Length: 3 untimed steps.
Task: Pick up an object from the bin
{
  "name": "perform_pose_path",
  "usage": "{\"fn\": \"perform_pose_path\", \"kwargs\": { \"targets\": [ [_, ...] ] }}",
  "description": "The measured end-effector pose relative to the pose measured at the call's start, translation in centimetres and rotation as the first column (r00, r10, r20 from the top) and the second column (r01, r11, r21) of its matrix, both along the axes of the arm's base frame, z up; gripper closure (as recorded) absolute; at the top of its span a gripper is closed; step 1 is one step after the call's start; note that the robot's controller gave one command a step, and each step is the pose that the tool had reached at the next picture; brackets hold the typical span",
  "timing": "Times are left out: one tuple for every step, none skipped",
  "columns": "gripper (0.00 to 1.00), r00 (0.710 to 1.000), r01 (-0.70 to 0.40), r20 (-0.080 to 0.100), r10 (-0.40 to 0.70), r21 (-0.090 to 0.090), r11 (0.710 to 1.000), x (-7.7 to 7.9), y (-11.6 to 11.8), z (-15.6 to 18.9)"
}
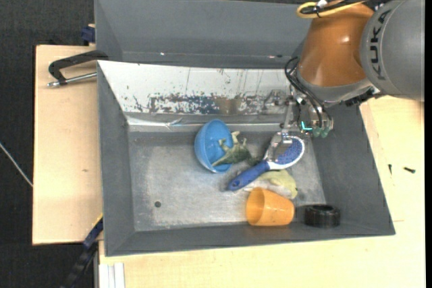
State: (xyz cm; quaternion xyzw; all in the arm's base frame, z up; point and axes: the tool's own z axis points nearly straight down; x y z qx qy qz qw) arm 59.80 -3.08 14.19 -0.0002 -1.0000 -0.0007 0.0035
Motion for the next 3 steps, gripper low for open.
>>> {"fn": "perform_pose_path", "kwargs": {
  "targets": [
    [0.00, 0.914, -0.406, 0.016, 0.406, -0.004, 0.914, -0.8, -2.5, -6.8],
    [0.00, 0.951, -0.308, 0.017, 0.308, -0.005, 0.951, 0.4, -6.1, -3.9],
    [0.00, 0.885, -0.465, 0.016, 0.465, -0.004, 0.885, 0.5, -3.5, -2.2]
  ]
}}
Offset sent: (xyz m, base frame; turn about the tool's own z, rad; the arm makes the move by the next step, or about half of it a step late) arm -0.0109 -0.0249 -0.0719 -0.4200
